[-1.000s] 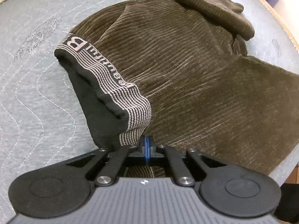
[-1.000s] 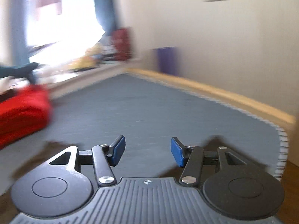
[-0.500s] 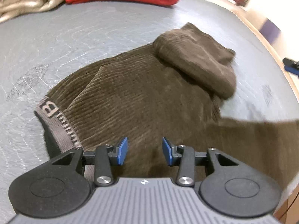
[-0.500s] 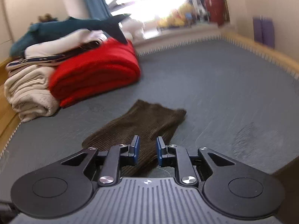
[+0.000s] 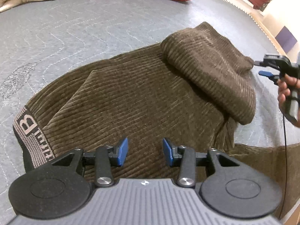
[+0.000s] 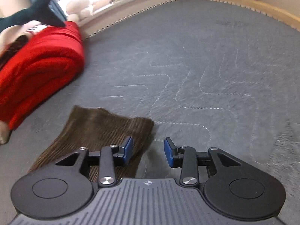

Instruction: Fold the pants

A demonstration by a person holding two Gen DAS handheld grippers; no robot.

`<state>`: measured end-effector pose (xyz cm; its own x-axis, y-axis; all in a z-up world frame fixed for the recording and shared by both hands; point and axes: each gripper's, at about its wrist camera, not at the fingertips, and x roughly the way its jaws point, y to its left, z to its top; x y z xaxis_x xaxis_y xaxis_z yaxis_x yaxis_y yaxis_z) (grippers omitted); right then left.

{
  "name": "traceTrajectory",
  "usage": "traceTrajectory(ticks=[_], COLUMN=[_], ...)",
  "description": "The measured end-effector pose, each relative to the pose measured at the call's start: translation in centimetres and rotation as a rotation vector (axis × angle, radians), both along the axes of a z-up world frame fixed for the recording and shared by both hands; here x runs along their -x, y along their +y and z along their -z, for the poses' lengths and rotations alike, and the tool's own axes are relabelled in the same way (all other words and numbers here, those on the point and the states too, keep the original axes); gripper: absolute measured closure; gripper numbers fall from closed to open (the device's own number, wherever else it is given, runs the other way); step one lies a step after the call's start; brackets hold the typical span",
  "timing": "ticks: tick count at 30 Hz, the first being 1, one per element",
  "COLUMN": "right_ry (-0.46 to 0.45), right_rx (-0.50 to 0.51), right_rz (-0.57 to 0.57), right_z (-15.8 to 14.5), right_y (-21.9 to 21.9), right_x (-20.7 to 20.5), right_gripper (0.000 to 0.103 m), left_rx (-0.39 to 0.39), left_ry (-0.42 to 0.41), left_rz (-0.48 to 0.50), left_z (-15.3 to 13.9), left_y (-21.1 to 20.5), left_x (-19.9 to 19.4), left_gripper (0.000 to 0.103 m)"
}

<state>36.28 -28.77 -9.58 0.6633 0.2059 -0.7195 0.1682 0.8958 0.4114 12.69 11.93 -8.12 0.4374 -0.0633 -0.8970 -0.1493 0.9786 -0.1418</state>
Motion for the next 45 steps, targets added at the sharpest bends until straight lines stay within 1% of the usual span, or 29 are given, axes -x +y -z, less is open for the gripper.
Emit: traceTrajectory(ticks=[2, 4, 6, 7, 8, 9, 10, 13, 15, 16, 17, 19, 22, 24, 25, 27, 28, 29, 30, 31, 32, 34, 35, 37, 39, 41, 42, 45], right_ry=[0.009, 0.007, -0.021, -0.029, -0.035, -0.044, -0.056, -0.126, -0.192, -0.222, -0.261, -0.297, -0.354, -0.372, -0.358, -0.315, -0.267, -0.213, -0.152, -0.105, -0.100, -0.115, -0.101, -0.054, -0.031, -0.012, -0.007, -0.008], right_rx=[-0.030, -0.055, -0.034, -0.023, -0.024, -0.017, -0.028, -0.066, -0.112, -0.100, -0.091, -0.075, 0.039, 0.141, 0.176, 0.231, 0.277, 0.279, 0.261, 0.237, 0.206, 0.154, 0.139, 0.113, 0.075, 0.057, 0.050, 0.040], right_rz=[0.027, 0.030, 0.013, -0.004, -0.021, -0.022, -0.022, -0.016, 0.012, 0.031, 0.071, 0.176, 0.367, 0.512, 0.575, 0.614, 0.594, 0.556, 0.527, 0.535, 0.573, 0.605, 0.600, 0.608, 0.630, 0.630, 0.626, 0.584], right_z=[1.2, 2.0, 2.2, 2.1, 2.1, 1.8, 1.6, -0.9, -3.2, -4.3, -5.6, -7.4, -9.6, -10.0, -9.7, -8.3, -7.1, -5.8, -4.7, -3.7, -3.0, -2.1, -1.5, -0.6, 0.2, 0.8, 1.1, 1.3], right_y=[-0.1, 0.0, 0.6, 0.9, 1.1, 1.2, 1.0, -0.7, -3.1, -4.2, -5.9, -9.5, -15.7, -19.9, -22.4, -25.3, -26.2, -26.8, -27.2, -27.6, -27.9, -28.2, -28.2, -28.4, -28.6, -28.6, -28.6, -28.6], right_x=[-1.0, -1.9, -2.5, -2.7, -2.9, -3.0, -3.3, -2.6, -1.1, -0.3, 0.9, 2.9, 5.9, 7.5, 8.1, 8.3, 8.0, 7.5, 7.1, 7.1, 7.6, 8.6, 8.8, 9.2, 9.8, 10.3, 10.5, 9.9], right_gripper=[0.064, 0.062, 0.062, 0.071, 0.088, 0.088, 0.093, 0.095, 0.095, 0.095, 0.095, 0.095, 0.095, 0.095, 0.095, 0.095, 0.094, 0.093, 0.092, 0.089, 0.087, 0.085, 0.080, 0.074, 0.072, 0.068, 0.067, 0.067], left_rx=[-0.008, -0.015, -0.024, -0.025, -0.025, -0.027, -0.030, -0.031, -0.024, -0.024, -0.025, -0.024, -0.027, -0.026, -0.021, -0.007, 0.007, 0.023, 0.046, 0.070, 0.096, 0.135, 0.155, 0.176, 0.194, 0.209, 0.213, 0.194], left_ry=[0.016, 0.025, 0.027, 0.028, 0.028, 0.028, 0.029, 0.030, 0.022, 0.019, 0.018, 0.017, 0.018, 0.016, 0.014, 0.009, 0.003, -0.002, -0.012, -0.026, -0.042, -0.062, -0.073, -0.085, -0.097, -0.104, -0.107, -0.121], left_rz=[0.008, 0.022, 0.021, 0.019, 0.016, 0.015, 0.016, 0.005, -0.003, -0.003, -0.002, -0.001, 0.009, 0.018, 0.023, 0.035, 0.047, 0.060, 0.079, 0.095, 0.115, 0.151, 0.170, 0.195, 0.200, 0.200, 0.202, 0.216], left_z=[0.5, 0.9, 1.0, 1.0, 1.1, 1.2, 1.2, 1.2, 1.1, 1.0, 1.0, 1.1, 1.1, 1.1, 1.1, 1.0, 1.0, 1.0, 0.9, 0.8, 0.7, 0.6, 0.6, 0.7, 1.0, 1.5, 1.7, 2.5], left_y=[-0.4, -0.7, -0.8, -0.7, -0.6, -0.6, -0.6, -0.4, -0.1, -0.1, -0.1, -0.2, -0.4, -0.5, -0.6, -0.8, -1.1, -1.2, -1.6, -2.1, -2.7, -4.1, -4.9, -6.2, -7.2, -8.3, -8.8, -10.3], left_x=[-0.1, -0.4, -0.6, -0.7, -0.9, -0.9, -1.0, -1.3, -1.4, -1.5, -1.6, -1.7, -1.7, -1.7, -1.7, -1.6, -1.7, -1.8, -1.9, -1.9, -1.9, -2.0, -2.1, -2.3, -2.7, -3.0, -3.1, -3.8], left_gripper=[0.057, 0.057, 0.057, 0.057, 0.057, 0.057, 0.057, 0.057, 0.057, 0.057, 0.057, 0.057, 0.057, 0.057, 0.057, 0.057, 0.057, 0.057, 0.056, 0.054, 0.053, 0.050, 0.050, 0.049, 0.048, 0.047, 0.047, 0.045])
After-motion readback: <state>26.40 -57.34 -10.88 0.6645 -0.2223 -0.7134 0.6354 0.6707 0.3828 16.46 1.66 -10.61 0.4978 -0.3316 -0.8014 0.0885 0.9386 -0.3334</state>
